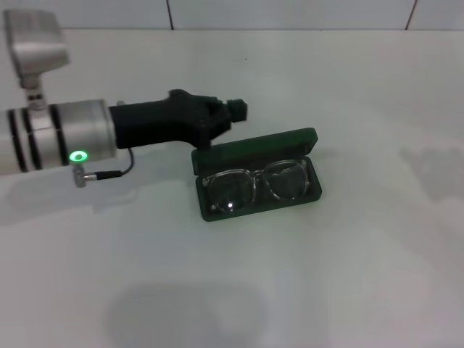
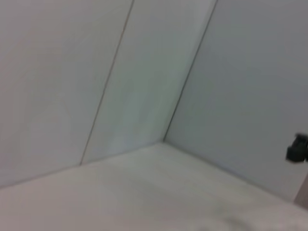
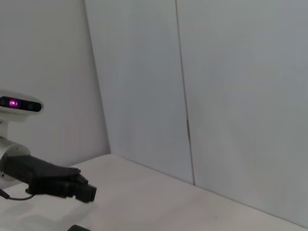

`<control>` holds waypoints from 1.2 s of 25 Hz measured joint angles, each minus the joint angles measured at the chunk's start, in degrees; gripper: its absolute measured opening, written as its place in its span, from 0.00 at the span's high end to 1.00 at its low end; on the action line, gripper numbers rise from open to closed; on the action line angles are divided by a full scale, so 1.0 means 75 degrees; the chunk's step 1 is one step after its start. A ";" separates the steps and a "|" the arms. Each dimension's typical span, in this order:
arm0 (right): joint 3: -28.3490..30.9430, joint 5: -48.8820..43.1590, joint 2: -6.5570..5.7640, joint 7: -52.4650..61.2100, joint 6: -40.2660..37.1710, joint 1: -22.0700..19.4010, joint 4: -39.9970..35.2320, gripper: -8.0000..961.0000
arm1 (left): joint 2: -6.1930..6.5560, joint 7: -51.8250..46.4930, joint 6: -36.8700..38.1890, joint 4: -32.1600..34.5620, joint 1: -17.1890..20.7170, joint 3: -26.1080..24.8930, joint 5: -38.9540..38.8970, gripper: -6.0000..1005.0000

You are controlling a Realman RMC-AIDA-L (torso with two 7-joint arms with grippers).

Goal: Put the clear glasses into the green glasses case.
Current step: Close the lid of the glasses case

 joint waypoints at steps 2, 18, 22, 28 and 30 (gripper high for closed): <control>0.0129 0.0000 -0.0001 -0.0097 -0.0046 -0.0018 0.0147 0.92 | -0.0004 -0.0026 -0.0214 -0.0039 -0.0143 0.0301 -0.0007 0.91; 0.0215 -0.0016 -0.0003 -0.0394 -0.0173 -0.0049 0.0506 0.92 | 0.0001 -0.0110 -0.1519 -0.0246 -0.0362 0.0929 0.0055 0.89; 0.0199 -0.0016 -0.0003 -0.0456 -0.0175 -0.0015 0.0632 0.92 | 0.0005 -0.0160 -0.1898 -0.0419 -0.0398 0.1248 0.0060 0.89; 0.0198 -0.0015 -0.0003 -0.0486 -0.0168 0.0012 0.0736 0.92 | 0.0001 -0.0182 -0.2083 -0.0469 -0.0419 0.1415 0.0060 0.88; 0.0209 -0.0014 -0.0003 -0.0496 -0.0170 0.0012 0.0762 0.91 | 0.0000 -0.0183 -0.2085 -0.0474 -0.0423 0.1420 0.0060 0.88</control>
